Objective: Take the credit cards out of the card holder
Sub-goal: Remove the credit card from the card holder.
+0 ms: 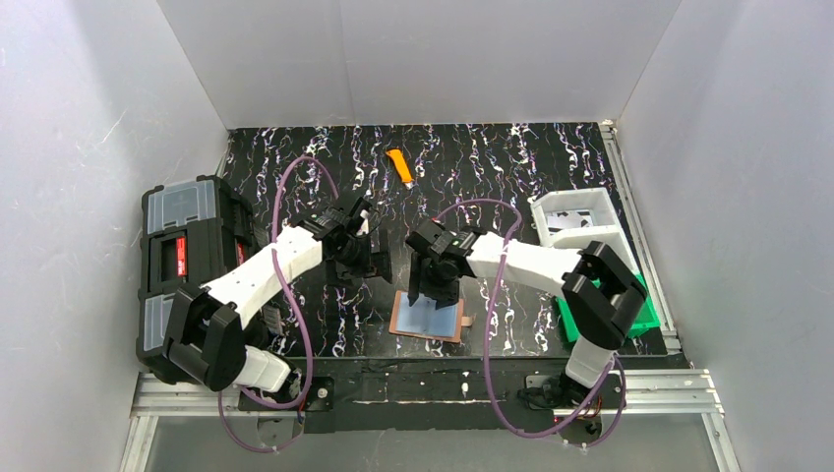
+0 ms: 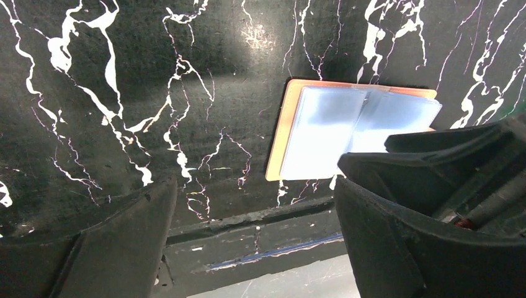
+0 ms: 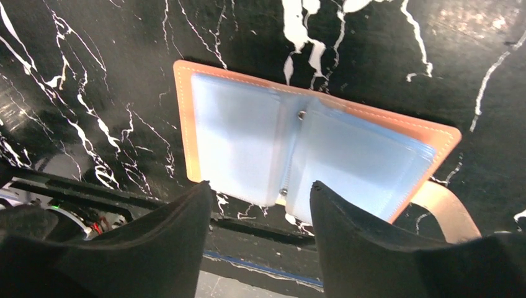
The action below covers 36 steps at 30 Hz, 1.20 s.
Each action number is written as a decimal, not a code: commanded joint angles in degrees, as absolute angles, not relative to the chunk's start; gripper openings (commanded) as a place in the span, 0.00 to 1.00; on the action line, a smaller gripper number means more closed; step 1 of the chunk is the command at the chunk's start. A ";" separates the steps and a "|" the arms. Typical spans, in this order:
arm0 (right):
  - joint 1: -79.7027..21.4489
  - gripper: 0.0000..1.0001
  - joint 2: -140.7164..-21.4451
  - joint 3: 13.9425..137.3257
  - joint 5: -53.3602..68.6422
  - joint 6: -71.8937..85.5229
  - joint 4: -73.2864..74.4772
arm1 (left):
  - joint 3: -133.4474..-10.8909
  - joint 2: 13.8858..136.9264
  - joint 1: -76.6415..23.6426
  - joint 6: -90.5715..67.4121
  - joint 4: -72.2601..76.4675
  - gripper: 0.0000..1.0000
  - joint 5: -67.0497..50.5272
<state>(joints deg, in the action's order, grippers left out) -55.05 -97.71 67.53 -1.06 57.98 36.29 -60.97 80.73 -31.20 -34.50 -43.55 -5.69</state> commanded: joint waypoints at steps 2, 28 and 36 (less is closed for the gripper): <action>-56.14 0.64 -101.77 72.55 -1.14 57.31 37.31 | -59.40 77.73 -30.51 -35.41 -43.60 0.98 -4.83; -57.57 0.40 -113.72 74.17 -2.32 49.89 36.47 | -55.95 79.41 -30.23 -38.20 -39.31 0.98 -9.46; -56.49 0.18 -109.91 69.72 -1.91 44.39 29.66 | -54.42 80.60 -30.24 -38.81 -36.96 0.98 -13.90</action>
